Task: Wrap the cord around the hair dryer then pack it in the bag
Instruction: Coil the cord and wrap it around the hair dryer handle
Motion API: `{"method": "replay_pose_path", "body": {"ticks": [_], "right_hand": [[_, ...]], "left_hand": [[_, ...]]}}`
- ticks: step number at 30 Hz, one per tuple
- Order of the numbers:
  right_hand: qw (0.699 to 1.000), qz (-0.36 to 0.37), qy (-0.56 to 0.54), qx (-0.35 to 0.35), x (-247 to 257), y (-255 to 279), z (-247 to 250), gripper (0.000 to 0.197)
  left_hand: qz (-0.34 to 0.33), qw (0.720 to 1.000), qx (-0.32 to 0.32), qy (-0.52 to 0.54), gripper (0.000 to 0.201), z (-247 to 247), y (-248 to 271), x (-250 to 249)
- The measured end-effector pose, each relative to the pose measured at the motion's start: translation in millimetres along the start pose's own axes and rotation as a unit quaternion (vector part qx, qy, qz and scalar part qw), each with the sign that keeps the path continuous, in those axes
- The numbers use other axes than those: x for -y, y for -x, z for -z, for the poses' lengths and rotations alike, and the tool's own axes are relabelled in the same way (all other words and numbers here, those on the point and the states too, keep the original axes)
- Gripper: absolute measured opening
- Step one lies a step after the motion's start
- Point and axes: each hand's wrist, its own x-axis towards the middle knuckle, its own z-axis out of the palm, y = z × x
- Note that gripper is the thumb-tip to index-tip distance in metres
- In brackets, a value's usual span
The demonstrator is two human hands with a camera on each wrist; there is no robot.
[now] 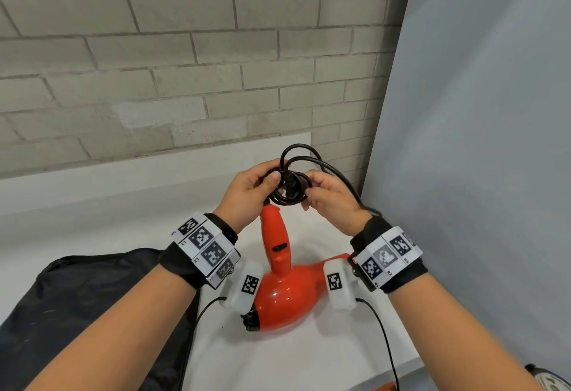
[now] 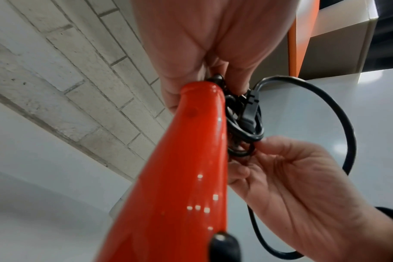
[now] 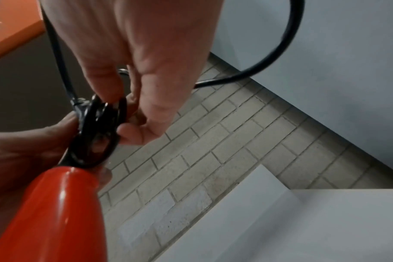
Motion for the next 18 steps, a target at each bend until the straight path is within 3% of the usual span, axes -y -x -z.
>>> {"method": "replay_pose_path", "body": {"ticks": [5,8,10,13,16,18], "right_hand": [[0.989,-0.032,-0.113,0.084,5,-1,13,0.017],[0.992,-0.028,-0.099,0.078,2,-1,11,0.003],[0.995,-0.022,-0.073,0.071,-3,-2,15,0.008],[0.993,-0.015,0.109,0.044,-6,-6,26,0.023],[0.918,0.025,0.395,-0.007,-10,-9,39,0.03],[0.885,-0.007,0.464,-0.023,-18,-9,53,0.032]], "left_hand": [[0.019,0.997,0.026,0.065,0.026,4,-1,-1],[0.03,0.996,0.042,0.074,0.026,2,-1,-3],[0.047,0.994,0.043,0.088,0.026,2,0,-4],[0.059,0.994,0.051,0.079,0.024,6,1,-4],[0.056,0.994,0.064,0.073,0.025,11,2,-8],[0.052,0.994,0.048,0.084,0.025,14,1,-9]]}}
